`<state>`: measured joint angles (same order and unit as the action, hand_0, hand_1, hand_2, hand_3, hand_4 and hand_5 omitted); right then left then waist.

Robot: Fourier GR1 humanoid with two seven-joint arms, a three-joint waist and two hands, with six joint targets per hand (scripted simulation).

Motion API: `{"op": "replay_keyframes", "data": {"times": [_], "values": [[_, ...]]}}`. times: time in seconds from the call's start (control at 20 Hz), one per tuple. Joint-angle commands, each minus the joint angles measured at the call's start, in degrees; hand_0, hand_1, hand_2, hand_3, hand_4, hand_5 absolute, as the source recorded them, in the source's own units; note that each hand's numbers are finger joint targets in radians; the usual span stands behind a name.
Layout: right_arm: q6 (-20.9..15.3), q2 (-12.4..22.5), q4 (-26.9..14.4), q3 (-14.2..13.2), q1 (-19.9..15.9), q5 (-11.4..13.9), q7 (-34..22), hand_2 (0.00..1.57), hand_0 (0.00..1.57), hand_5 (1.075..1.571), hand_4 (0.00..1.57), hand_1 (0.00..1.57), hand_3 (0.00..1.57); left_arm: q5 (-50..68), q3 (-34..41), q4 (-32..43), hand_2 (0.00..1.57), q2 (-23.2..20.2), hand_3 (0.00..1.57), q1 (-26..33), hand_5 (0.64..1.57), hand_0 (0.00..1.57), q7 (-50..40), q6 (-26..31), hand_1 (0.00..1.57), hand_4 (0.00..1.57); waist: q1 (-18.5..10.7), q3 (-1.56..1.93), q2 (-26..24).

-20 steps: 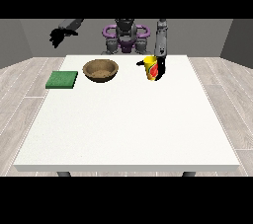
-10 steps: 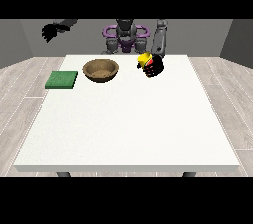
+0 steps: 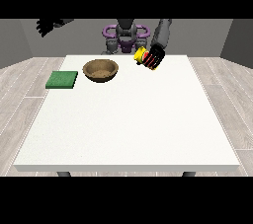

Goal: Pick the cup and pour the ball into the bowl, then pick the bowl and place it on the pad

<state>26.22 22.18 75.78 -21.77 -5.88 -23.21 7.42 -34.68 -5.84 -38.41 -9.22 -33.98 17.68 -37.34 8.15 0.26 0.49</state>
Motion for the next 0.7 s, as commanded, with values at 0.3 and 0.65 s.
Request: {"op": "replay_keyframes", "data": {"times": [0.3,0.65], "values": [[-2.60,-0.64,-7.19,0.26,-1.13,2.43,-1.21,0.00,0.00,1.566,0.64,0.00,0.00,-27.41,-14.95,8.65,1.57,3.23,1.35,-12.79,1.569,1.17,-31.04,3.84,1.17,1.06,-4.16,-0.13,-6.66],[0.10,0.32,-9.63,1.07,-2.17,2.28,-2.01,0.00,0.00,1.564,0.65,0.00,0.00,-34.44,-22.98,6.44,1.57,9.08,1.21,-13.58,1.568,0.77,-48.84,11.22,0.77,1.05,-0.56,-0.24,-7.52]]}}
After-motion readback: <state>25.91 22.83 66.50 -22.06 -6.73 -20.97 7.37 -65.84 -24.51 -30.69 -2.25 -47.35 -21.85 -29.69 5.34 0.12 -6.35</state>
